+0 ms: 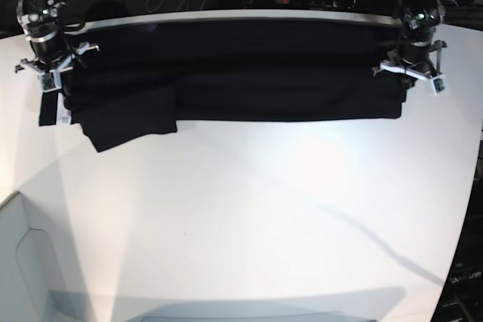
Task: Fold the T-shirt properly
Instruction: 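Lay the hem edge down over the folded shirt with both grippers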
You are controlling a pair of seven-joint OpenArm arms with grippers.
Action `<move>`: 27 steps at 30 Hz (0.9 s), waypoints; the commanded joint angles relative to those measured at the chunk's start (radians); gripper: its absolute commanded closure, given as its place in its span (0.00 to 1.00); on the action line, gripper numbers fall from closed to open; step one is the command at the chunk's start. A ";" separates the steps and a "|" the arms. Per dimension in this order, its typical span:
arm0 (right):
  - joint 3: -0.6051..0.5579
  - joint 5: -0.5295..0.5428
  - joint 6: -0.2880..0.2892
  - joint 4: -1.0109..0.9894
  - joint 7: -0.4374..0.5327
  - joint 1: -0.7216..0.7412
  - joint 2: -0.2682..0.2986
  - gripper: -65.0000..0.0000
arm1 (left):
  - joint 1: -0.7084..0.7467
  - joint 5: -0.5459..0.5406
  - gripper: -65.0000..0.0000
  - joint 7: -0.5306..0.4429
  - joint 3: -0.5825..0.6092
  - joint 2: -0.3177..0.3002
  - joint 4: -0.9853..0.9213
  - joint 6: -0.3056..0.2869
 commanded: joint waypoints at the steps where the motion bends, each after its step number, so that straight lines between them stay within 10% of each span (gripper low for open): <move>1: 0.010 0.009 -0.003 0.005 0.026 -0.001 0.017 1.00 | 0.006 0.002 1.00 -0.024 -0.004 -0.011 -0.001 0.002; 5: 0.008 0.009 -0.003 -0.010 0.020 -0.001 0.017 1.00 | 0.004 0.002 1.00 -0.024 -0.004 -0.012 -0.038 0.002; 13: 0.016 0.010 -0.003 0.039 0.027 -0.010 0.017 0.58 | 0.003 0.002 1.00 -0.024 0.000 -0.012 -0.047 0.002; 19: 0.091 0.012 0.001 0.185 0.027 0.007 -0.065 0.50 | -0.002 0.002 1.00 -0.024 0.000 -0.012 -0.047 0.001; 27: 0.089 0.004 0.205 0.189 -0.290 0.265 -0.114 0.49 | -0.005 0.002 1.00 -0.024 0.000 -0.012 -0.049 0.001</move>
